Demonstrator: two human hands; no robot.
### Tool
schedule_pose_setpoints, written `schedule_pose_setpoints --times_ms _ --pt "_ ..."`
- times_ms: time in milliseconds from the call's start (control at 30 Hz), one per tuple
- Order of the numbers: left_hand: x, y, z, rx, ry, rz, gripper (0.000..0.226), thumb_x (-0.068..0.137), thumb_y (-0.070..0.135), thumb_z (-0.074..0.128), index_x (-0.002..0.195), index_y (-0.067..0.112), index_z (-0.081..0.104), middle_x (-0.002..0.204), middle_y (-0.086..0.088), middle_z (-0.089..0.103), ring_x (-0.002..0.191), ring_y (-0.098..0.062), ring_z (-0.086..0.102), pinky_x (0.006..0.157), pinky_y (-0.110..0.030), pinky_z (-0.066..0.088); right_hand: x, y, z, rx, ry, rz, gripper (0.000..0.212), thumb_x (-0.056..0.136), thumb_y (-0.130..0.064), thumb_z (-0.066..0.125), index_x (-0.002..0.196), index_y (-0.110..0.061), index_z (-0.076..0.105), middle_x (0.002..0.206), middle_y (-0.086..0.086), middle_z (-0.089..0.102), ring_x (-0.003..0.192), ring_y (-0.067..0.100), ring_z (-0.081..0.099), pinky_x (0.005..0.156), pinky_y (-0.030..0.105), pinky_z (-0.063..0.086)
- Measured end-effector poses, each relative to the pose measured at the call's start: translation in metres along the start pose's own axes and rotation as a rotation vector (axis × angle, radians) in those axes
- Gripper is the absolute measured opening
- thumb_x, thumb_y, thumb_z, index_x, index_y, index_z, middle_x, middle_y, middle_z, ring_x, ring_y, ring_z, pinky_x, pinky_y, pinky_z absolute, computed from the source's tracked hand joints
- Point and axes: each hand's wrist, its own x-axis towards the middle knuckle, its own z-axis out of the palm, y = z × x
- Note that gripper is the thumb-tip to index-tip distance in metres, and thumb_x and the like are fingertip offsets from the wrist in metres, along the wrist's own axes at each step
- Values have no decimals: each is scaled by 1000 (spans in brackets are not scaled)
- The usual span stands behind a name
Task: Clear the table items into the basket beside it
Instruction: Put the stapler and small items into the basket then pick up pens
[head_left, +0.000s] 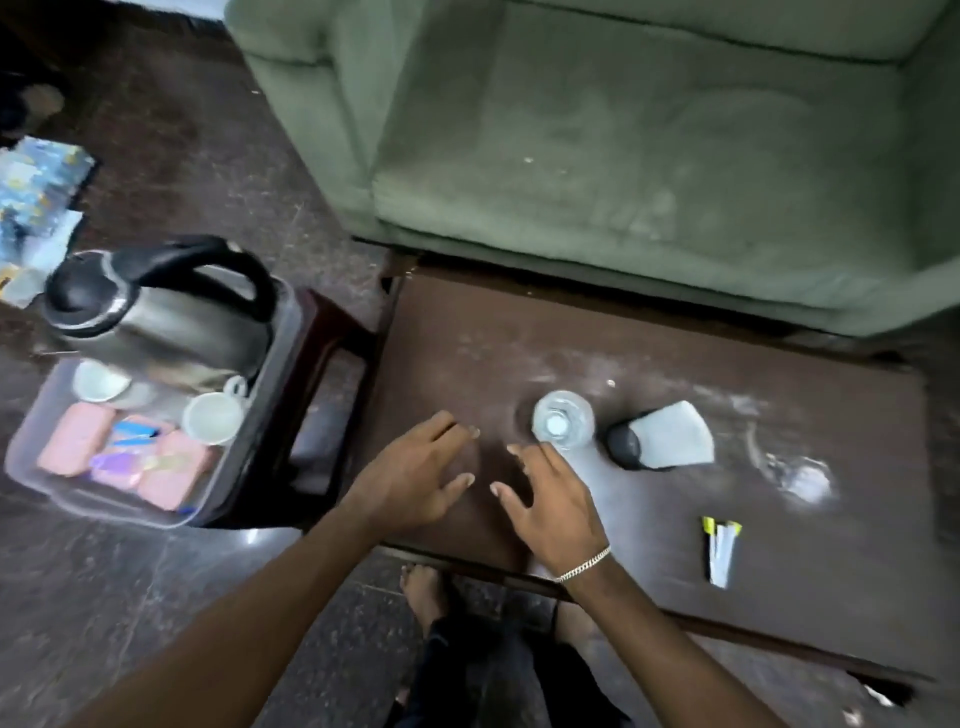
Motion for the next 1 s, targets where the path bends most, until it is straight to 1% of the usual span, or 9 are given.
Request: schedule_pose_setpoints --times_ms 233,333,433,600,700,767,833,933,1000 --pt "62 98 88 -80 -123 59 57 91 36 68 142 15 55 137 -2 56 110 -21 63 97 -30 47 -49 117 -65 -49 86 214 41 83 -22 81 119 -6 68 114 10 68 106 32 66 92 41 54" --pt "82 133 125 -90 -207 69 54 92 33 67 141 16 55 134 -2 56 109 -24 64 97 -35 48 -66 163 -80 -116 122 324 39 81 -19 82 114 -5 68 110 12 67 104 35 64 94 42 48" --pt "99 161 156 -89 -289 80 55 92 30 66 143 16 52 137 -3 53 109 -28 65 95 -39 51 -80 199 -83 -99 170 465 41 79 -14 83 114 -2 65 110 17 62 104 40 60 93 50 51" --pt "125 197 196 -22 -382 134 58 90 19 67 145 16 47 138 -6 47 113 -35 63 90 -49 55 -101 241 -77 -40 217 702 46 75 -15 87 108 3 60 107 22 59 99 45 59 88 50 51" --pt "138 210 216 25 -406 167 73 87 13 71 151 23 39 149 -4 40 122 -31 59 88 -45 55 -107 254 -69 1 201 740 44 76 -17 87 106 2 60 106 22 61 98 43 60 87 46 49" --pt "146 214 229 67 -437 199 89 84 5 71 158 32 28 162 -2 27 137 -31 50 98 -43 53 -108 259 -65 10 169 748 43 77 -19 85 107 0 60 107 20 62 99 42 61 84 44 48" --pt "153 217 239 125 -448 260 99 80 -4 66 159 38 23 166 -1 22 137 -34 45 100 -45 53 -106 263 -63 4 144 745 41 80 -20 81 110 -1 60 110 19 62 100 42 62 83 43 48" --pt "161 220 253 200 -412 332 96 81 -8 61 156 42 29 159 -1 28 124 -33 45 85 -46 58 -102 269 -62 -37 140 711 40 84 -18 74 116 0 59 112 20 62 100 42 63 81 43 48" --pt "163 221 258 217 -408 322 83 87 -4 62 151 43 36 155 -1 29 125 -31 44 85 -46 57 -100 270 -62 -64 133 679 39 86 -17 71 117 1 59 112 21 64 98 42 64 78 43 48"
